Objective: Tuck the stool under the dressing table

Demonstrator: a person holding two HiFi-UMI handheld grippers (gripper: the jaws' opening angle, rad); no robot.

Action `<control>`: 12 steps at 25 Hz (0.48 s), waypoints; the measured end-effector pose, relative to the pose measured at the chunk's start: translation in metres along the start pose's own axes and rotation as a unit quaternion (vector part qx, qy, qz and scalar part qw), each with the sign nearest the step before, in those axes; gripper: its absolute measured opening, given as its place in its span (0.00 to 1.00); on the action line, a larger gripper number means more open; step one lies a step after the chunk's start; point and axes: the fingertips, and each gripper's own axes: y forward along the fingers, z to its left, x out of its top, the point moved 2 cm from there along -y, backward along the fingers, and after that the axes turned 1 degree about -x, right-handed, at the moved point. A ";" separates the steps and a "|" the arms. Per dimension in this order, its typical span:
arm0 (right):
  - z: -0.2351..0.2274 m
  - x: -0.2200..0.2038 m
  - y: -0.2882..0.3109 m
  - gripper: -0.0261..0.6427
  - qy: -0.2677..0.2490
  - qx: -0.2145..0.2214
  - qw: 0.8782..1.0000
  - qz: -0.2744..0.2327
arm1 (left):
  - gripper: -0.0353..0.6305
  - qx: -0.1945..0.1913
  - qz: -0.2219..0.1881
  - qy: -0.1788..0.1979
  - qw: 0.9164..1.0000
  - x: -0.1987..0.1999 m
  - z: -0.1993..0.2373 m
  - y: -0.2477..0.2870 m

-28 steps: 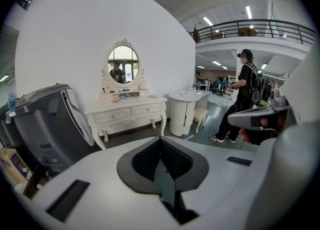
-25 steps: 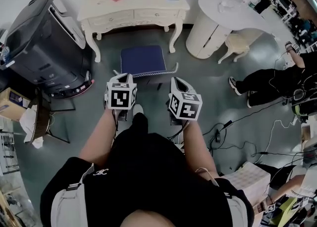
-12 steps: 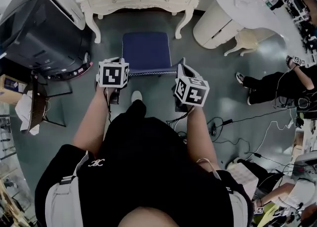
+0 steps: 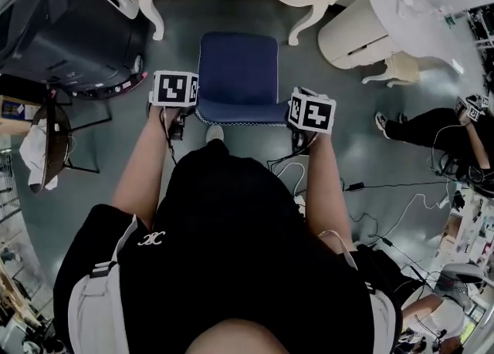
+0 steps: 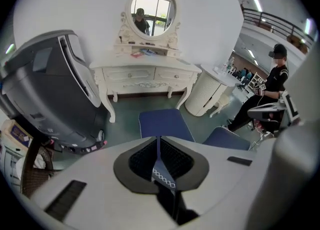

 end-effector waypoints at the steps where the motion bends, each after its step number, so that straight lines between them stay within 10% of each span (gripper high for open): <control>1: -0.005 0.000 0.008 0.04 0.004 0.003 1.000 0.013 | 0.06 -0.010 0.016 -0.014 1.000 -0.003 0.006 0.009; 11: -0.074 -0.035 0.077 0.05 0.084 0.057 0.988 0.114 | 0.26 -0.079 0.168 -0.153 0.971 -0.059 0.033 0.075; 12: -0.076 -0.043 0.086 0.20 0.109 0.080 0.982 0.130 | 0.27 -0.072 0.176 -0.163 0.968 -0.066 0.037 0.080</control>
